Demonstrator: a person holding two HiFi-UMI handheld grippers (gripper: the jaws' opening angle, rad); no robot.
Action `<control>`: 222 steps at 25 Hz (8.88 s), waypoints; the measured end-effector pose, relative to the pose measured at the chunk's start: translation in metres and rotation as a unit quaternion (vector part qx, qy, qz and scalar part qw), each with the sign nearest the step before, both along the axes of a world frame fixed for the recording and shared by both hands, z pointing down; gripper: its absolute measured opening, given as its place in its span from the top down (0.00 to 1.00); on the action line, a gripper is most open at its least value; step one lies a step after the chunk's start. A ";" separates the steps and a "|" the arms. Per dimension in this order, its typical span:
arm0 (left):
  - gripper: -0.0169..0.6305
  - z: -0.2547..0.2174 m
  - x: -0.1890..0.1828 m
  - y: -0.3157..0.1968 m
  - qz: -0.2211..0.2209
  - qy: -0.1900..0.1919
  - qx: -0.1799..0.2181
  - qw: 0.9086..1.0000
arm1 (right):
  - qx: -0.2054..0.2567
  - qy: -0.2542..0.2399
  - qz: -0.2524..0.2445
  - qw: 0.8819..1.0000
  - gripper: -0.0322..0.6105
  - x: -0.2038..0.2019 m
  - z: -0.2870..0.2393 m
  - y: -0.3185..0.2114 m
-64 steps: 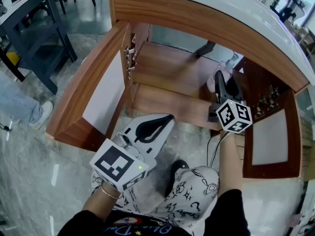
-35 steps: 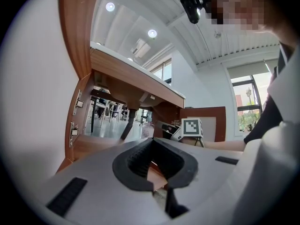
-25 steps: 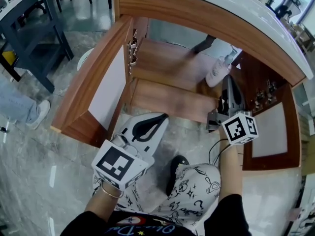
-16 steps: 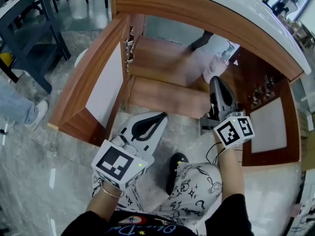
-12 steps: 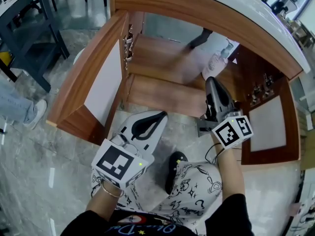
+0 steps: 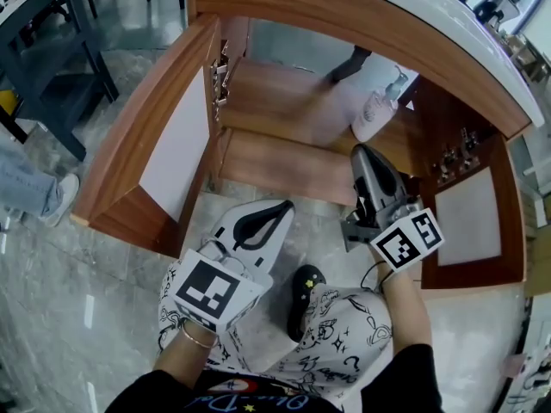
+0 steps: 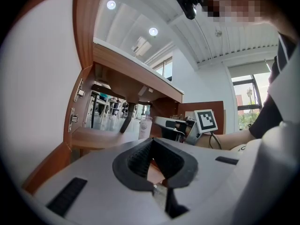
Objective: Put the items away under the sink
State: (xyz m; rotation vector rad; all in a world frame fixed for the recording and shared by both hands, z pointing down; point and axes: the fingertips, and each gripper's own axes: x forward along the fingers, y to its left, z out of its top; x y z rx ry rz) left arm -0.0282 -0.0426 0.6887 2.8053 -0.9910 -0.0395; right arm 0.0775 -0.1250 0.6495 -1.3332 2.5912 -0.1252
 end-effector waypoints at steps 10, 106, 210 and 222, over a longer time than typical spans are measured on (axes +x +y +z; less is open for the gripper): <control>0.96 0.008 0.009 -0.002 0.005 -0.004 0.004 1.000 | -0.006 -0.004 -0.009 1.000 0.94 0.001 0.009 0.002; 0.96 -0.253 0.006 -0.056 -0.028 -0.051 -0.042 0.997 | -0.042 -0.013 -0.018 0.999 0.94 -0.001 -0.232 0.024; 0.96 -0.560 0.035 -0.021 -0.013 -0.034 0.039 0.999 | 0.005 0.032 -0.089 0.995 0.94 -0.013 -0.535 0.053; 0.96 -0.553 0.085 -0.058 0.008 -0.036 0.033 0.999 | -0.009 0.043 -0.079 0.996 0.94 0.028 -0.521 0.026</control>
